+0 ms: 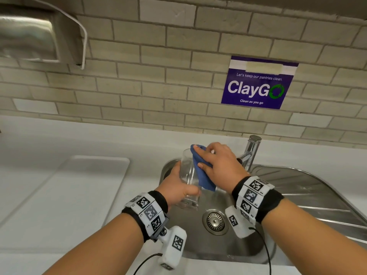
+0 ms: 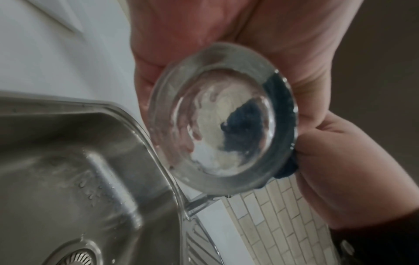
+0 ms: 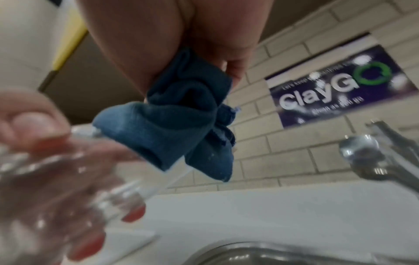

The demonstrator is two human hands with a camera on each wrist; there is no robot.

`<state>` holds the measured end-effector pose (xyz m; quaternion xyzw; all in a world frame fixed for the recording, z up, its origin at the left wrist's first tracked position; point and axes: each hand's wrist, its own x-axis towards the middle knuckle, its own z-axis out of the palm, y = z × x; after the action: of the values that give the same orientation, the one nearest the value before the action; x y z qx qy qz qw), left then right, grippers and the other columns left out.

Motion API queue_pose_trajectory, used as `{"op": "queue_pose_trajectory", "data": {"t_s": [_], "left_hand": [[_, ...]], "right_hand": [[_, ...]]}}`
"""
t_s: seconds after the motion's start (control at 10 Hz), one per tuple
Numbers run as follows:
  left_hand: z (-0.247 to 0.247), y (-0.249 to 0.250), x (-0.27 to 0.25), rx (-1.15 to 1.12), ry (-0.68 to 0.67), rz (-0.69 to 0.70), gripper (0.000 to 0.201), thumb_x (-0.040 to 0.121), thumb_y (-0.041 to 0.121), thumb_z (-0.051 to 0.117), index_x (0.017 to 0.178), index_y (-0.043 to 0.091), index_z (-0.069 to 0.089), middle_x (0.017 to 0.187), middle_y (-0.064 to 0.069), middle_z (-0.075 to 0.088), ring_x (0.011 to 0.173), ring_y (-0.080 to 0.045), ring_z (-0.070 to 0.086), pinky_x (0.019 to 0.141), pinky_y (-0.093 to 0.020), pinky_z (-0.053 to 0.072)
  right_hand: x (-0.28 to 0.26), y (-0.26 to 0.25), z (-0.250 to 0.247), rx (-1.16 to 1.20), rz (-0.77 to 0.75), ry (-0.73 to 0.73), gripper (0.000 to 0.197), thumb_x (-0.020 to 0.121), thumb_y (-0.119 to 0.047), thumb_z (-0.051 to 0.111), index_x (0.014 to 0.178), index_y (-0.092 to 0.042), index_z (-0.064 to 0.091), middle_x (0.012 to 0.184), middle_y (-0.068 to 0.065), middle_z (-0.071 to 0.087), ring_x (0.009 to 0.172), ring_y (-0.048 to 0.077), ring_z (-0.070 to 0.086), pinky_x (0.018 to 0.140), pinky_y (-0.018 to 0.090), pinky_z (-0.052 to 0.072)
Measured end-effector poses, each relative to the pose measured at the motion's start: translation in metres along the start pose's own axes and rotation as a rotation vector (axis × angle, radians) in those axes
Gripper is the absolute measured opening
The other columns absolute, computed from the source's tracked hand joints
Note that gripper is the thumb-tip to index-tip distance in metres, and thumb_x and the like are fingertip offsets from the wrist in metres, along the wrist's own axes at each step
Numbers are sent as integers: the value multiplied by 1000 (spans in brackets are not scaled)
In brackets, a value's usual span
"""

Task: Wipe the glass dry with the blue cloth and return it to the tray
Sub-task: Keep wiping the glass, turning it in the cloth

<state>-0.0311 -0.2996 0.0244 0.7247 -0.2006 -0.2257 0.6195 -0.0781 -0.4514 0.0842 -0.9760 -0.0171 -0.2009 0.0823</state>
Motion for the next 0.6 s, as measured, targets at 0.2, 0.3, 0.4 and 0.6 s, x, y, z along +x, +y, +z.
{"op": "queue_pose_trajectory", "data": {"t_s": [0.2,0.3,0.4,0.6], "left_hand": [[-1,2,-2,-73,-47,18,62,65,0,72,109,37,49,106,-3,66,94,-17,66,78,-31,56],[-1,0,0,-148,-53,3,54,72,-7,69,108,30,55,99,-6,69,86,-17,69,72,-30,57],[0,-1,3,-161,-68,-42,60,65,1,73,119,21,56,107,-13,70,91,-22,70,75,-34,58],[2,-7,6,-121,-62,-34,64,61,2,70,121,19,55,93,-3,69,79,-13,68,68,-28,56]], "right_hand": [[-12,-5,2,131,-127,-262,54,92,-4,44,141,-10,22,154,11,13,140,15,4,115,24,5],[-16,-1,13,253,-99,-354,53,83,-3,45,132,9,31,145,29,23,137,35,15,112,17,9],[-8,-1,4,243,13,-408,58,88,-1,45,137,8,15,150,25,11,142,28,15,110,8,6],[-19,2,5,111,-53,-290,54,88,4,37,138,-17,34,150,2,32,138,22,30,113,33,24]]}}
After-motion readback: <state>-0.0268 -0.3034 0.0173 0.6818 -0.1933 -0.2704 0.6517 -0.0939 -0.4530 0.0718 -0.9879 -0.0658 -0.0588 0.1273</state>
